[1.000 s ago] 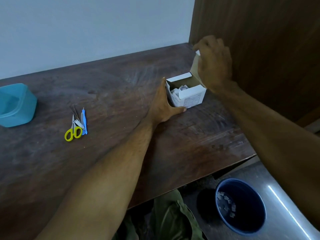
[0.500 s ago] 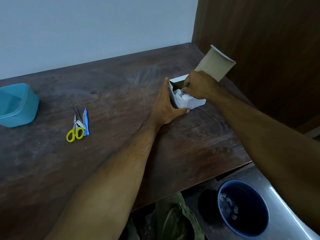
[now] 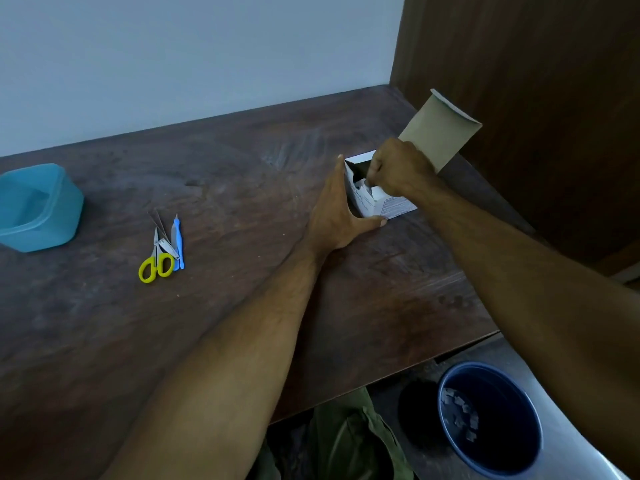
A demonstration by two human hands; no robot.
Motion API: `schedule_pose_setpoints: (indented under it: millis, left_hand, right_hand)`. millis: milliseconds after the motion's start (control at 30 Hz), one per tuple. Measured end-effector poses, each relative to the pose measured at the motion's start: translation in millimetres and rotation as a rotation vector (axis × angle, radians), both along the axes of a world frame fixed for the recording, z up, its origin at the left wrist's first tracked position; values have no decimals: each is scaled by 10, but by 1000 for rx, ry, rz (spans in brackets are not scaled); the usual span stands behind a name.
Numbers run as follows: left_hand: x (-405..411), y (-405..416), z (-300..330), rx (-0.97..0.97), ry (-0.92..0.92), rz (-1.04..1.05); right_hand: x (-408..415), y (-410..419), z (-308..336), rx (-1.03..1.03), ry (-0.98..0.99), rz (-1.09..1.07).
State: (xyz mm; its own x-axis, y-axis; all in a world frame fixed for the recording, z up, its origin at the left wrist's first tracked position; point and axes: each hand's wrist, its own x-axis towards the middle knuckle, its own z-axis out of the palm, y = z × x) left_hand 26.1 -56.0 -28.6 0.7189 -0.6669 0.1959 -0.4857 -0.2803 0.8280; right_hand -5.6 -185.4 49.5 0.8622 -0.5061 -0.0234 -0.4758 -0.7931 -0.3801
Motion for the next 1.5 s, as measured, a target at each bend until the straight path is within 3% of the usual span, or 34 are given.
schedule_pose_setpoints:
  millis: [267,433,533,600,733,867,1167,1367,1500]
  left_hand:
    - [4,14,1,-49,-54,-14]
    - [16,89,167,6,47,-58]
    - [-8,293,194,60,183,16]
    - [-55,470,204,-26,316,122]
    - [-218,860,258,-386,606,350]
    - [-381,1211,288,-580,772,358]
    - [-590,1696,169,-589,787,465]
    - [-617,1954,187,-612,729,534]
    - [-586,2070,223,-525,616,548]
  right_hand:
    - [-134,-174,395,205,-159,100]
    - [-185,-46,419,330,-462,10]
    - [-236,121,388,525,-567,-66]
    - [-273,268,343,628,-568,-72]
    - [-333,653,187,769,-531,-64]
    - [-388,1082,-16,896,-505,-51]
    - [-509,1791,-374,1074,-538,-77]
    - [-560,2077,-539,924,-484,52]
    - [-564,2198,-543,890,-474,142]
